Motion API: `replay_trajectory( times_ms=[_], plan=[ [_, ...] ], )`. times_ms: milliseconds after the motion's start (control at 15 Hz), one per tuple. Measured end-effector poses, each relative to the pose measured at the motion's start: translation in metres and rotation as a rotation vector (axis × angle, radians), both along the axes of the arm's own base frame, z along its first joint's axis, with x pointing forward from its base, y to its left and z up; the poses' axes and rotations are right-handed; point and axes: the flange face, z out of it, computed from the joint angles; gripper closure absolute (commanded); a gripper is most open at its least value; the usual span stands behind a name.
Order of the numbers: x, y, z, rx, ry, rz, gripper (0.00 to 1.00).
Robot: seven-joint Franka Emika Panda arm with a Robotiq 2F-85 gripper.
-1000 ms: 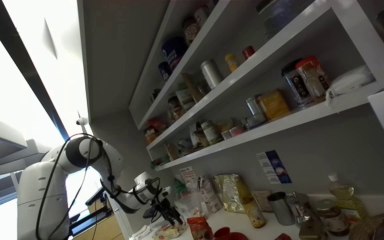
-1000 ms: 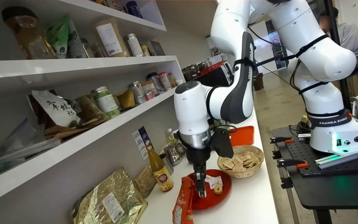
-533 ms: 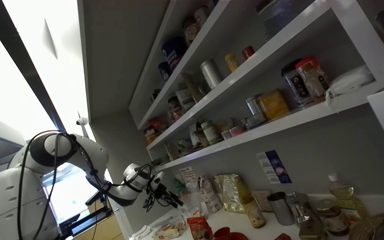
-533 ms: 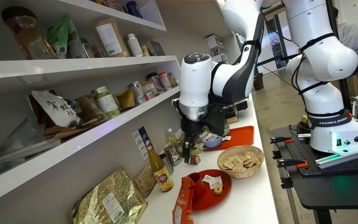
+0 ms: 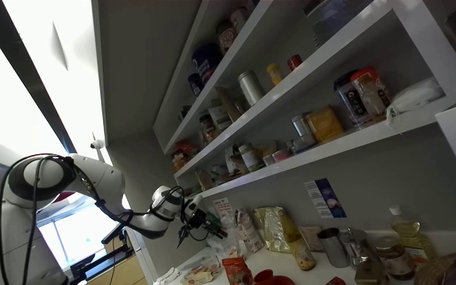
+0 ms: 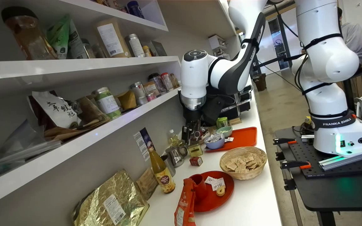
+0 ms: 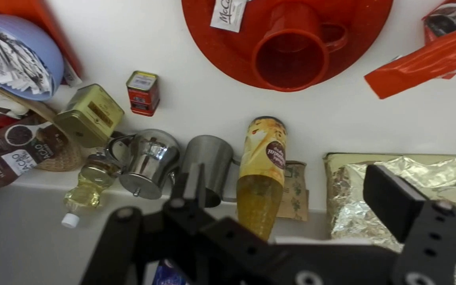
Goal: Remove the tim hortons from the shelf and put it on the countertop
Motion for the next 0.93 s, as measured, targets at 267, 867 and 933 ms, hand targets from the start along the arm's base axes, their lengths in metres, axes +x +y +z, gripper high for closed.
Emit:
replay_trajectory(
  times_ms=[267,867,933],
  plan=[
    [0.012,-0.041,0.015,-0.041,0.004,0.019,0.0],
    [0.015,-0.146,0.051,-0.117,0.016,0.34,0.0],
    [0.012,-0.158,0.065,-0.135,-0.012,0.349,0.0]
  ],
)
